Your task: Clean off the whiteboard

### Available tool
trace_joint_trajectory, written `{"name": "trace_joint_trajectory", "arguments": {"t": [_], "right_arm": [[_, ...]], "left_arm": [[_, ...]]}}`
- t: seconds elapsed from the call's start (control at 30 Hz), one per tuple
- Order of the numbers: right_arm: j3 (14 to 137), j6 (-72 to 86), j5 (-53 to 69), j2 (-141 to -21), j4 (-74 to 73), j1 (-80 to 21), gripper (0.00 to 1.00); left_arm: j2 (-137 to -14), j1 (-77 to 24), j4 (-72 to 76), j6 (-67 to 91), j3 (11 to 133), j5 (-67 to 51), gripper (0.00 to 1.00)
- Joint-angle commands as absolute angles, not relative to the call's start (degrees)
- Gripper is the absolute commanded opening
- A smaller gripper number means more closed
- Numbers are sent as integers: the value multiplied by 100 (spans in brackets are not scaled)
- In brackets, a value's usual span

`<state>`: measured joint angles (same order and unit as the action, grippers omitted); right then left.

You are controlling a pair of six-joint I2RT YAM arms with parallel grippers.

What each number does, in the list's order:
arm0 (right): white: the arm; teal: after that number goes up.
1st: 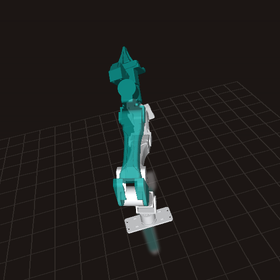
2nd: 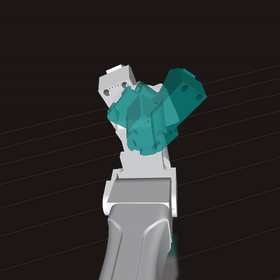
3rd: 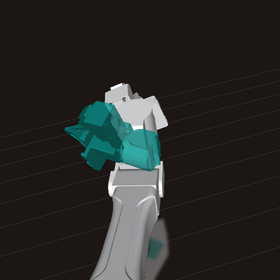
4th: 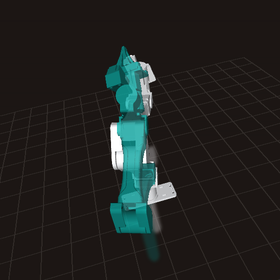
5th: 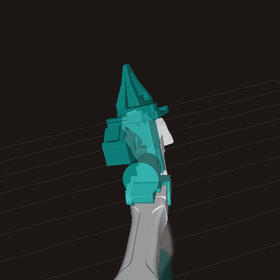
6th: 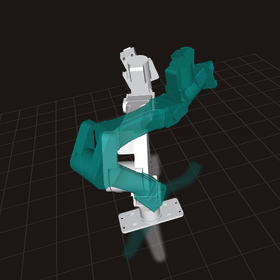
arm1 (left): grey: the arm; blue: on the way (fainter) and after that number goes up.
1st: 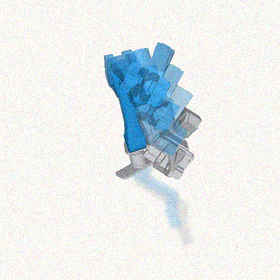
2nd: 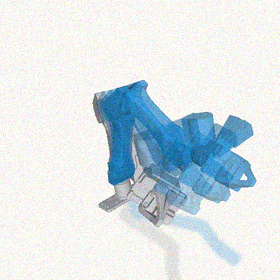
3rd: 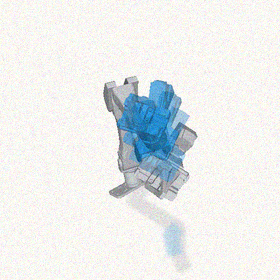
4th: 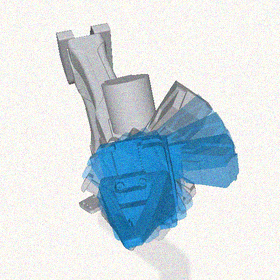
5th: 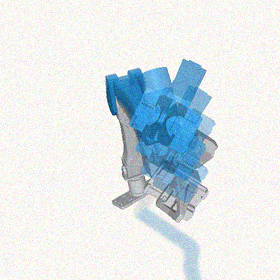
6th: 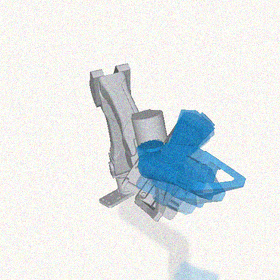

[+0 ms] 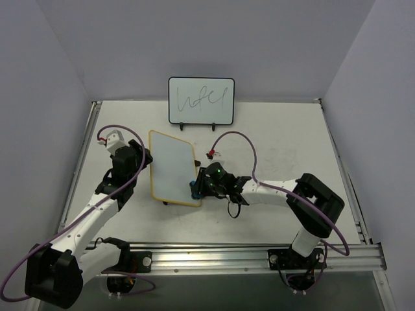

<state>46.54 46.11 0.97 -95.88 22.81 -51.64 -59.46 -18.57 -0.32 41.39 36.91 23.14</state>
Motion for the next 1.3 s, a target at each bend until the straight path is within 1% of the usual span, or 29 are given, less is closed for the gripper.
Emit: {"name": "trace_joint_trajectory", "arguments": {"t": [0.0, 0.37, 0.57, 0.9, 1.03, 1.1, 1.13, 1.17, 1.27], "right_arm": [[4746, 4359, 184, -9387, 1547, -5045, 0], [4965, 4316, 589, -9246, 1705, -4922, 0], [4940, 4324, 992, -9220, 2047, -4922, 0], [5141, 4245, 1020, -8921, 2101, -4861, 0], [5352, 4105, 705, -8851, 1662, -4580, 0], [5501, 3895, 258, -8842, 1190, -4308, 0], [5580, 3824, -276, -8877, 969, -4220, 0], [5703, 3762, -429, -8903, 688, -4114, 0], [5660, 3683, -825, -8886, 563, -3623, 0]], "left_arm": [[-5933, -1811, 44, 4131, 3964, 2197, 60], [-5977, -1802, 79, 4096, 3973, 2109, 61], [-5994, -1802, 79, 4087, 3981, 2083, 61], [-6029, -1802, 132, 4113, 3964, 2004, 61], [-5889, -1802, 9, 4148, 3964, 2179, 63], [-5766, -1793, -217, 4227, 3981, 2250, 63], [-5731, -1802, -368, 4245, 4051, 2337, 63], [-5652, -1810, -465, 4254, 4095, 2373, 64], [-5511, -1811, -825, 4167, 4262, 2539, 64]]}}
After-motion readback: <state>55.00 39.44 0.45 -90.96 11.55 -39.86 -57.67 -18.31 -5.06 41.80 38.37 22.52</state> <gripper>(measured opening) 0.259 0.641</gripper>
